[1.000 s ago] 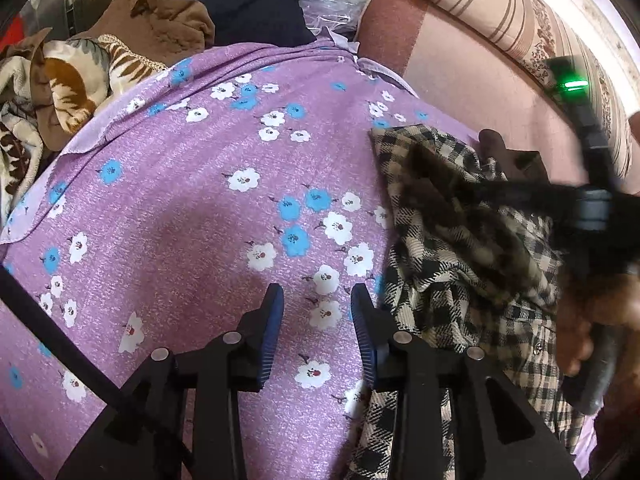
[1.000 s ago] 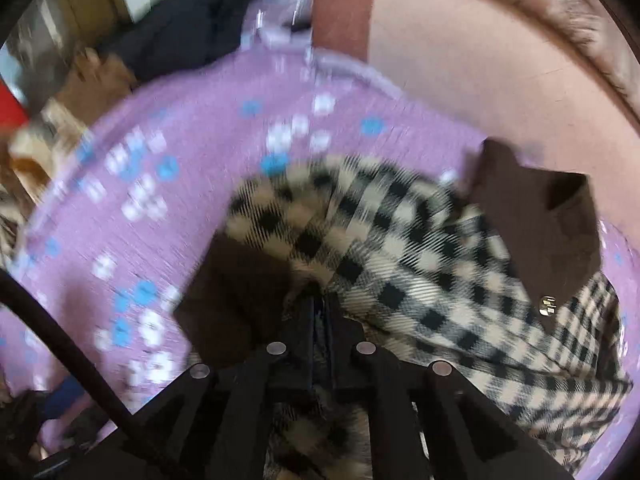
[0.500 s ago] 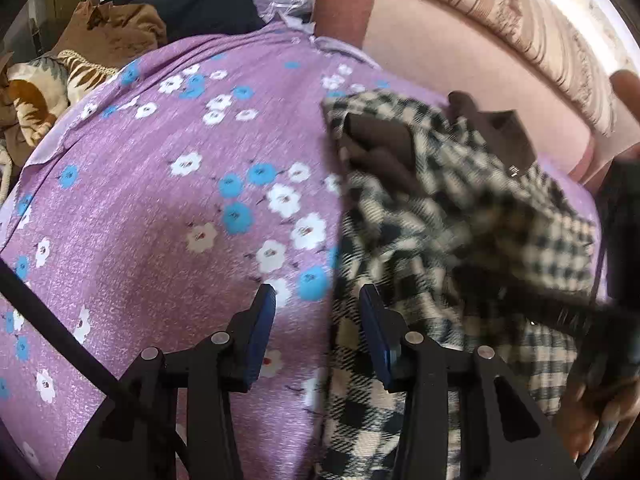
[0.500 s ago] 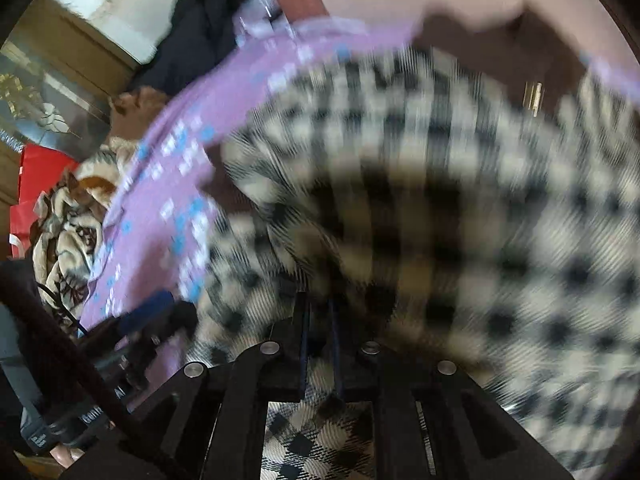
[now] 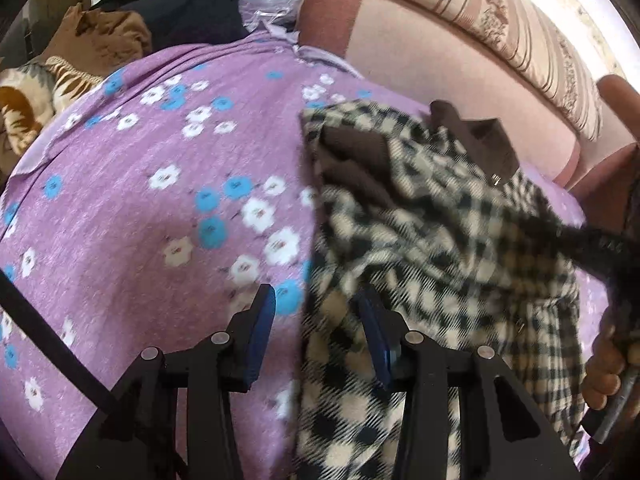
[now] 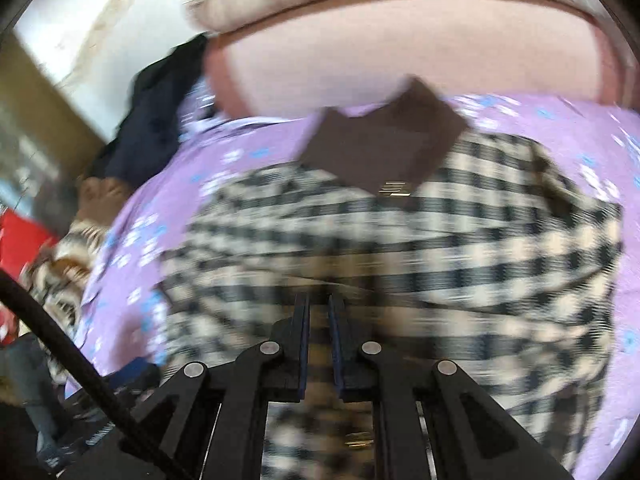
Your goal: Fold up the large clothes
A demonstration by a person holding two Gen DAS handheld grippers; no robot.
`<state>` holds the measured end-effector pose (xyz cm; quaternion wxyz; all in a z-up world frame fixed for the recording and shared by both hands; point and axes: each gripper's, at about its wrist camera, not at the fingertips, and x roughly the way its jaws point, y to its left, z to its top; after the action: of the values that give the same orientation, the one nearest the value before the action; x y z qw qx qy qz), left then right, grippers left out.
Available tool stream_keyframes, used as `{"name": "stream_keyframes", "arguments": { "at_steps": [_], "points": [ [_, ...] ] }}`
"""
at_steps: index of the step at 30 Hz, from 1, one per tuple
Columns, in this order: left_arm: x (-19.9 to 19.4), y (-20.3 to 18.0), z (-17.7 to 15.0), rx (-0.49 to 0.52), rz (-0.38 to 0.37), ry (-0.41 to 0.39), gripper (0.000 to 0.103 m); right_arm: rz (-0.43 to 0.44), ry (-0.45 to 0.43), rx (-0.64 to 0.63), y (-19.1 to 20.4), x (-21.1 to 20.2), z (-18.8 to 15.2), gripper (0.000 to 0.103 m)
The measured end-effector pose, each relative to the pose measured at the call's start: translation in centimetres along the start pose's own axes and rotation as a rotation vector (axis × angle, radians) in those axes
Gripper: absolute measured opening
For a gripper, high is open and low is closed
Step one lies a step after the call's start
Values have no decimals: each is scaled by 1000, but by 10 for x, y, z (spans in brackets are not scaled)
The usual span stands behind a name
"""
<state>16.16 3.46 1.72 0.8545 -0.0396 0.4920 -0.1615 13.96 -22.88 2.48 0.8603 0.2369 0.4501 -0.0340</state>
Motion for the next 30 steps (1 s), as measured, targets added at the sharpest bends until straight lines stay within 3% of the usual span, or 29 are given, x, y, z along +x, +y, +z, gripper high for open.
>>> {"name": "stream_keyframes", "arguments": {
  "at_steps": [5, 8, 10, 11, 15, 19, 25, 26, 27, 28, 29, 30],
  "points": [
    [9, -8, 19, 10, -53, -80, 42, -30, 35, -3, -31, -1, 2, 11],
    [24, -11, 26, -18, -98, -62, 54, -34, 44, -105, -17, -1, 7, 13],
    [35, -11, 26, -39, -108, -47, 55, -38, 59, -211, 5, 3, 12, 47],
    [42, -11, 26, -40, -102, -15, 55, -53, 66, -275, 18, 7, 17, 51],
    [48, -20, 25, 19, -53, 25, 49, -110, 113, -412, 41, 28, 35, 51],
    [50, -23, 23, 45, -37, 21, 48, -190, 133, -465, 34, 39, 45, 51],
    [49, -24, 19, 61, -16, 10, 48, -202, 219, -505, 9, 48, 39, 51],
    [49, -25, 18, 65, -11, 10, 48, -203, 241, -514, 7, 53, 35, 51],
    [49, -25, 18, 67, -9, 9, 48, -202, 254, -524, 7, 56, 32, 41],
    [49, -25, 18, 68, -7, 9, 48, -185, 269, -540, 10, 58, 27, 17],
    [49, -25, 18, 68, -6, 9, 48, -168, 273, -547, 13, 58, 25, 6],
    [49, -25, 18, 66, -5, 9, 48, -161, 270, -552, 15, 56, 24, 5]
  ]
}}
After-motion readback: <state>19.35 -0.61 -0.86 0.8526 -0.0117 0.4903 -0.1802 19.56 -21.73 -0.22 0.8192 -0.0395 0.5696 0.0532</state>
